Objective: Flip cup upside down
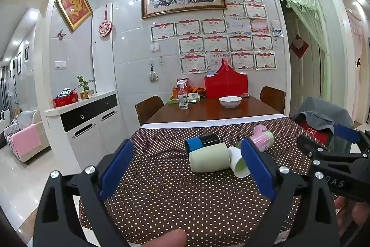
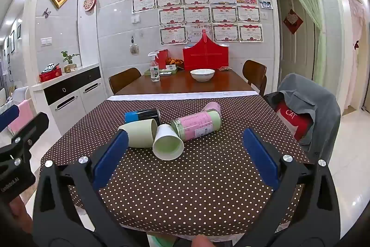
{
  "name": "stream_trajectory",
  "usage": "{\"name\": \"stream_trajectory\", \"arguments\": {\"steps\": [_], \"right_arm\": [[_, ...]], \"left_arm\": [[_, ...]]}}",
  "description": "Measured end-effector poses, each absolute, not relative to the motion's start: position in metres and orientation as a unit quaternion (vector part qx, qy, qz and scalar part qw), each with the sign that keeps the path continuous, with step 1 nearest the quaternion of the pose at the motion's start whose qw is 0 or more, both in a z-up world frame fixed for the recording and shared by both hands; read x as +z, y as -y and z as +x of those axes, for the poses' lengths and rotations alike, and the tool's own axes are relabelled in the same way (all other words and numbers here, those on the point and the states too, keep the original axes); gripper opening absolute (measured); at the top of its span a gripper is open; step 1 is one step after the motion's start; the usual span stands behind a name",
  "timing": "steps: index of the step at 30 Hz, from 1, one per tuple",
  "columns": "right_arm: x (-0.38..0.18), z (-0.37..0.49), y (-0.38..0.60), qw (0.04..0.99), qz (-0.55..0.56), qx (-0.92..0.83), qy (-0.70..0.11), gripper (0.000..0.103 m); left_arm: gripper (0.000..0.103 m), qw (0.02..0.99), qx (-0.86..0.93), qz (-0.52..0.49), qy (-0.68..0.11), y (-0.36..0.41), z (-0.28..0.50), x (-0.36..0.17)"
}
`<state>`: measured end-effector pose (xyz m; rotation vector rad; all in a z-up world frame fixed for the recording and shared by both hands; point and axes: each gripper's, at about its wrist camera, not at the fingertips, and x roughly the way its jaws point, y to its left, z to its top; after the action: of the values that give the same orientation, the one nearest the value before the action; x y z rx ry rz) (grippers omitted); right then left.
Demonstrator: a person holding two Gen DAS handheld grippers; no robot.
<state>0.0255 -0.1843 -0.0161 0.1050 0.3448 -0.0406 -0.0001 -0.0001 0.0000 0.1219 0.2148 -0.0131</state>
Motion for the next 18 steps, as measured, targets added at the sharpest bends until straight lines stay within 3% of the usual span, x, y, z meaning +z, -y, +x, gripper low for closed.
{"name": "stream_trajectory", "arguments": {"steps": [18], "right_arm": [[-0.0146, 0.0230, 0.1843, 0.986, 0.046, -0.026, -0.159, 0.097]], "left_arm": [[0.099, 0.992, -0.033, 0.039, -0.119, -0.0026, 0.0029, -0.0076]]}}
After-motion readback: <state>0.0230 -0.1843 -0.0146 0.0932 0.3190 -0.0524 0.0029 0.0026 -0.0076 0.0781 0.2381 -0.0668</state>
